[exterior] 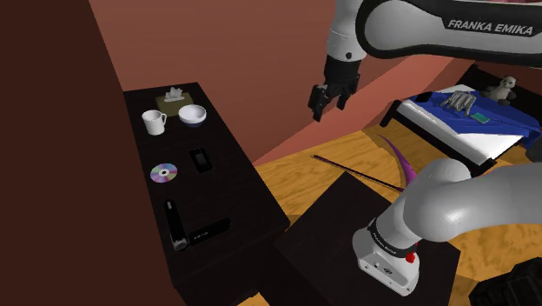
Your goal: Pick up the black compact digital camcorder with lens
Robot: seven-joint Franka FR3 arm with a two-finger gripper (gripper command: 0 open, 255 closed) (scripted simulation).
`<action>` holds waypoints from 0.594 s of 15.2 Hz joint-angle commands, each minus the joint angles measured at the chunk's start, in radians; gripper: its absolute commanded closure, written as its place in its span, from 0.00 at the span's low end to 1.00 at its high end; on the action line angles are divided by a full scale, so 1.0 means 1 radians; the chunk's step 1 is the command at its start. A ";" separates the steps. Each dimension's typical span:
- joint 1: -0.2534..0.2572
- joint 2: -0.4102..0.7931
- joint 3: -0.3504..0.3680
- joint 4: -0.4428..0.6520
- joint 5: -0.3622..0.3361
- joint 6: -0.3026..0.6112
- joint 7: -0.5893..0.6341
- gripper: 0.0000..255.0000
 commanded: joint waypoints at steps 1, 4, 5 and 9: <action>0.012 0.026 0.029 -0.028 0.023 0.055 0.040 0.00; 0.027 0.081 0.072 -0.053 0.052 0.136 0.095 0.00; 0.032 0.102 0.086 -0.059 0.061 0.164 0.114 0.00; 0.048 0.201 0.144 -0.068 0.087 0.275 0.188 0.00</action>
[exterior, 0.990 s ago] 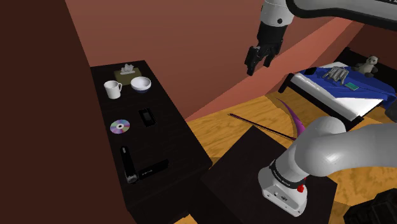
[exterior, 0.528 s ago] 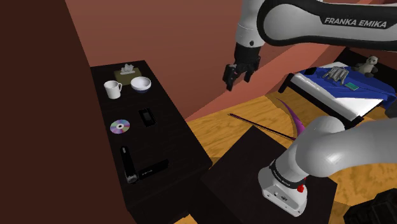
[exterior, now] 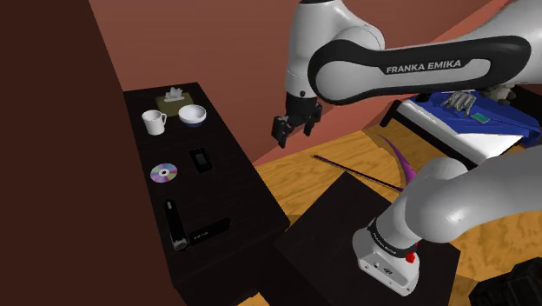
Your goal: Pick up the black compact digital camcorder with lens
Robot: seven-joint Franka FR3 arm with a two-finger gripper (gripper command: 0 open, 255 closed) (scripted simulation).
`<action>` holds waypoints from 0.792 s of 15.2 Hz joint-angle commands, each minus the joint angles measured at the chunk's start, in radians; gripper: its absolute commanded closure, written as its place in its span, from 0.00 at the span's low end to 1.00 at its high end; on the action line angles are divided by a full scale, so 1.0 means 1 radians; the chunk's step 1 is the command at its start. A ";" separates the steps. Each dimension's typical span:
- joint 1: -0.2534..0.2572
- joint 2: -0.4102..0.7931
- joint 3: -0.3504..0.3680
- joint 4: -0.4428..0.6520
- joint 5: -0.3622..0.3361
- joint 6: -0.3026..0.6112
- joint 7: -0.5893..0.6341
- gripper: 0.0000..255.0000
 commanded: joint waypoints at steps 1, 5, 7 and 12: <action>0.008 0.052 0.029 0.000 0.011 0.055 0.039 0.00; 0.018 0.174 0.087 0.019 0.015 0.163 0.118 0.00; 0.021 0.242 0.114 0.036 0.008 0.214 0.161 0.00; 0.031 0.425 0.172 0.103 -0.043 0.327 0.279 0.00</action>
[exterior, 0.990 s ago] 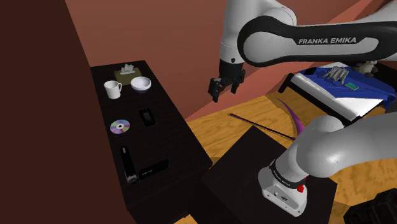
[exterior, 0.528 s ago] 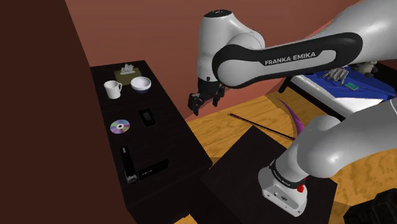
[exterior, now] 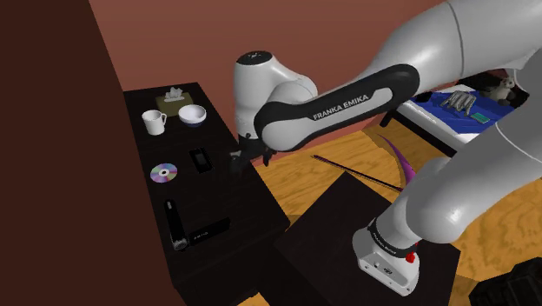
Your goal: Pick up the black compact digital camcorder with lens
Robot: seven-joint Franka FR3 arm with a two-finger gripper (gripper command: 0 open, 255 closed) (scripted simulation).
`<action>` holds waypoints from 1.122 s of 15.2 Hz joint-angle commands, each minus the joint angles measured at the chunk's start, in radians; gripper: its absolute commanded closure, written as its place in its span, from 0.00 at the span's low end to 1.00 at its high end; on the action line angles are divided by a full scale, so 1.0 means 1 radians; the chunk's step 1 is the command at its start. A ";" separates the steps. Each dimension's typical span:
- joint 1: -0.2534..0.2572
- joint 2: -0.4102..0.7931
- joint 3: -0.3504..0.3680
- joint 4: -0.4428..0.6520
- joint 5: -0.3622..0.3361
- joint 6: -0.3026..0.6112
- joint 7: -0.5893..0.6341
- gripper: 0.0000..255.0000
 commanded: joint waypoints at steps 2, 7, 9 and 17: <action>0.010 0.121 0.028 0.057 -0.048 0.061 0.082 0.00; 0.053 0.321 0.039 0.171 -0.151 0.131 0.214 0.00; 0.080 0.400 0.031 0.227 -0.192 0.150 0.262 0.00; 0.211 0.706 -0.025 0.502 -0.306 0.176 0.399 0.00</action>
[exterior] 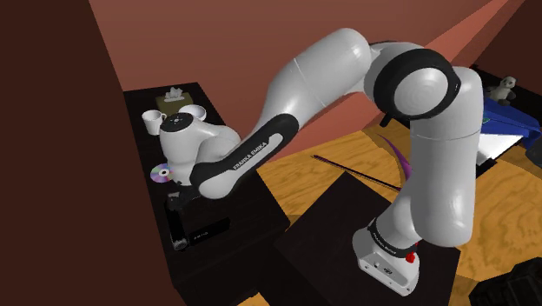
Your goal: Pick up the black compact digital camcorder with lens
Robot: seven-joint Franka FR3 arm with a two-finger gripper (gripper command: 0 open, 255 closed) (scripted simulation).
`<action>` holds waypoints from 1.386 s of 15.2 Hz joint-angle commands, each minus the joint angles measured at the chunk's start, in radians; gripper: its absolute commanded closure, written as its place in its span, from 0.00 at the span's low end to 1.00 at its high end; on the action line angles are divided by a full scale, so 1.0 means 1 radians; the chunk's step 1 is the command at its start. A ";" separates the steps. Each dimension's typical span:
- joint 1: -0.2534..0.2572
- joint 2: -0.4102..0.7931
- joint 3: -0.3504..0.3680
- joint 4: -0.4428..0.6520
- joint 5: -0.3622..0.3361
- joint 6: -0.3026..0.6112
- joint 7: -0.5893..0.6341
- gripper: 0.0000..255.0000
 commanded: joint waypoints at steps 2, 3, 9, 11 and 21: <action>0.056 0.122 -0.023 0.134 -0.028 -0.009 0.038 0.00; 0.072 0.160 -0.029 0.179 -0.034 -0.013 0.046 0.00; 0.125 0.311 -0.049 0.345 -0.060 -0.022 0.071 0.00; 0.126 0.332 -0.051 0.352 -0.069 -0.010 0.076 0.00; 0.128 0.376 -0.051 0.363 -0.095 0.018 0.093 1.00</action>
